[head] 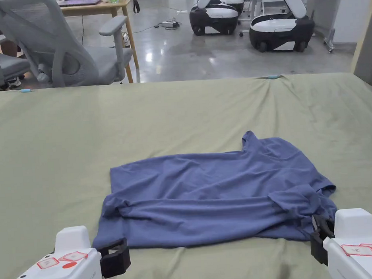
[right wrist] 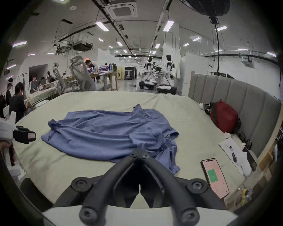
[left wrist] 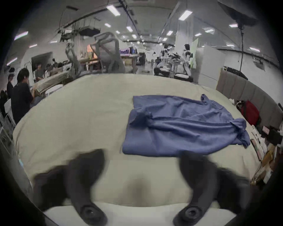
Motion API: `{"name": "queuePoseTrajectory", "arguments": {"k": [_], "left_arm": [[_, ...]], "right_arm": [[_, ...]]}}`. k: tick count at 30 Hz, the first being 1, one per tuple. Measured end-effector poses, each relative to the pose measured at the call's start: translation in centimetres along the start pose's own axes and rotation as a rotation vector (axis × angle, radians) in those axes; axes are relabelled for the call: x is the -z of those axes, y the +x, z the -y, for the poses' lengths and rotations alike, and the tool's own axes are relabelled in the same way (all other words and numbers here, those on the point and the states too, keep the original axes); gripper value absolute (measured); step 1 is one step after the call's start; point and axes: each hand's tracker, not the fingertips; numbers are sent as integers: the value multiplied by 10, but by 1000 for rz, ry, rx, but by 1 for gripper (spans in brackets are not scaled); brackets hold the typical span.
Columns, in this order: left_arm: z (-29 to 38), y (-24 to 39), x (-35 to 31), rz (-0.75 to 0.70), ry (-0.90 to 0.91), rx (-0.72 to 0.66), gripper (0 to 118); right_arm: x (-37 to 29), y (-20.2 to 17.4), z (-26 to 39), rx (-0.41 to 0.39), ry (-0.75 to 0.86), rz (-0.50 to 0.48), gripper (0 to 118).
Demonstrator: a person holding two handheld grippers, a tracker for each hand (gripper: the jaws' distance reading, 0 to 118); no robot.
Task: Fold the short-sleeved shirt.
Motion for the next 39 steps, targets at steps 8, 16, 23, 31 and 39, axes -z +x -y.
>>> {"name": "queuePoseTrajectory", "arguments": {"k": [8,16,23,31,39], "left_arm": [[-27,16,98,-49,-184,41,100],[-22,26,96,-52,-201,127,22],[-21,24,94,-41,-171,102,5],[-42,24,45,-5,-92,73,5],[-42,9,-22,15,-49,75,5]], "right_arm": [[24,33,0,38,-86,38,0],[89,78,6,150,-245,10,117],[146,89,26,194,-391,1,94],[87,97,-2,220,-292,-50,4],[8,79,-28,192,-262,-34,4]]}}
